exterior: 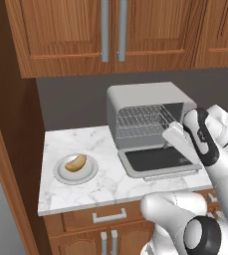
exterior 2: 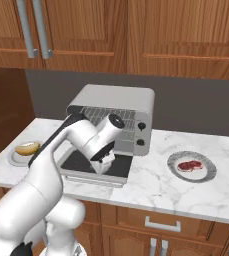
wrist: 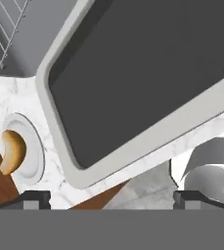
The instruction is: Open the toaster oven door. Place the hotdog bun on the top rack in the toaster oven and place the steak on the bottom rack.
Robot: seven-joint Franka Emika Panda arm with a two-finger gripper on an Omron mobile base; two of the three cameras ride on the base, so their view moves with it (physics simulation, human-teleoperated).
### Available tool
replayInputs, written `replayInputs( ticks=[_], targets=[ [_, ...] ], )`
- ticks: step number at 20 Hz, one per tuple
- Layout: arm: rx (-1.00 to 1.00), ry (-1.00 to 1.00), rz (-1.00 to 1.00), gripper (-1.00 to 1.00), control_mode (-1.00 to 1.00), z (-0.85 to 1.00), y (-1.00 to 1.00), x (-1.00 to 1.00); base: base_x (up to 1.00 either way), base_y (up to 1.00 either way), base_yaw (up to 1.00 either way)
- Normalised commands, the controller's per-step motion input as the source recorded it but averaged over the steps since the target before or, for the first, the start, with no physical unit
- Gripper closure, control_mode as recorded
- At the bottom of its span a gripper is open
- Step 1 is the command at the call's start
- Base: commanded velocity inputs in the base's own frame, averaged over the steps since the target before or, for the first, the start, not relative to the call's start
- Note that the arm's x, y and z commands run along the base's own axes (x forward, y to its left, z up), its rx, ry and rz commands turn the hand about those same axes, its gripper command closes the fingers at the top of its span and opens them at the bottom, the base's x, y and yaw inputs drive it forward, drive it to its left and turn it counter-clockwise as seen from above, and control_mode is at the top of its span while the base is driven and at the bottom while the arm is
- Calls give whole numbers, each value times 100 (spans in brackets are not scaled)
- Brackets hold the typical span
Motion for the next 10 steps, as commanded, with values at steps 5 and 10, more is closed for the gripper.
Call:
replayInputs(
  ticks=[5, 10],
  targets=[
    [-11, -6, 18, -100, -100, -22, 5, 16, 0, 0, 0],
    [-1, -20, 9, -100, -100, -7, 3, 15, 0, 0, 0]
  ],
)
